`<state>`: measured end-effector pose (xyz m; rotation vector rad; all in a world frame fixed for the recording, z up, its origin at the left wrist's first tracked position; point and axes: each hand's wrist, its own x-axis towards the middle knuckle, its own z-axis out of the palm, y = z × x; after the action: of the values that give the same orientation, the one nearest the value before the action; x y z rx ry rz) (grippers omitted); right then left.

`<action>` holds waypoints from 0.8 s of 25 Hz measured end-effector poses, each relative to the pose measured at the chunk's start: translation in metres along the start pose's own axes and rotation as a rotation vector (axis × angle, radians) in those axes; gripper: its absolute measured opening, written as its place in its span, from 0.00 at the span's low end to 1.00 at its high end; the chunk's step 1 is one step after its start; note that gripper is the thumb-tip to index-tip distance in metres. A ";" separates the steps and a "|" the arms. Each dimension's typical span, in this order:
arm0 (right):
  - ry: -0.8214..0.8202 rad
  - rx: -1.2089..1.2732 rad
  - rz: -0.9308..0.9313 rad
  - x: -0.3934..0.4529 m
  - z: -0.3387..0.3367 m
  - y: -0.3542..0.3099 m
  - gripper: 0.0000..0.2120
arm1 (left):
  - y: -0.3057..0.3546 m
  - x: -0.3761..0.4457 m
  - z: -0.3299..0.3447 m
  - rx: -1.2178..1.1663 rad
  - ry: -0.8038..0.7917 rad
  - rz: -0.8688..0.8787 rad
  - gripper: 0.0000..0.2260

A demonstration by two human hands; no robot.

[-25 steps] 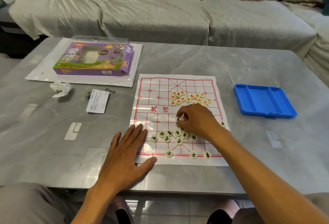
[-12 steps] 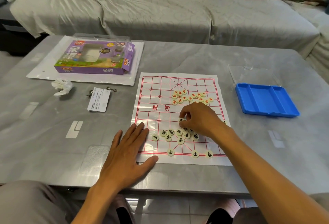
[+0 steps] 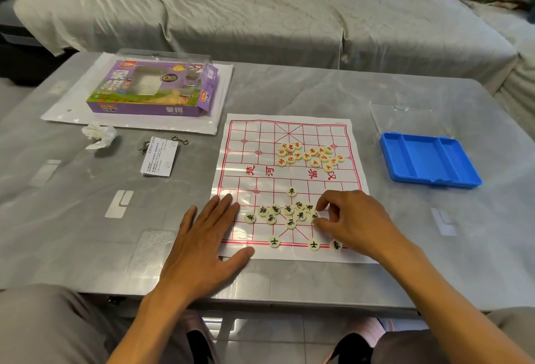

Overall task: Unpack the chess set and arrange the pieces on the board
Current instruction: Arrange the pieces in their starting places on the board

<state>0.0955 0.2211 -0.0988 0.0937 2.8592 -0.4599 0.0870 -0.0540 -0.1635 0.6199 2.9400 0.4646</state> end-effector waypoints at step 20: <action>0.040 0.027 -0.064 0.018 0.000 -0.030 0.14 | 0.001 0.000 -0.002 -0.026 -0.003 0.006 0.40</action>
<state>0.0752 0.1934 -0.0942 0.0168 2.9029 -0.5152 0.0871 -0.0539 -0.1616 0.6265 2.9253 0.5017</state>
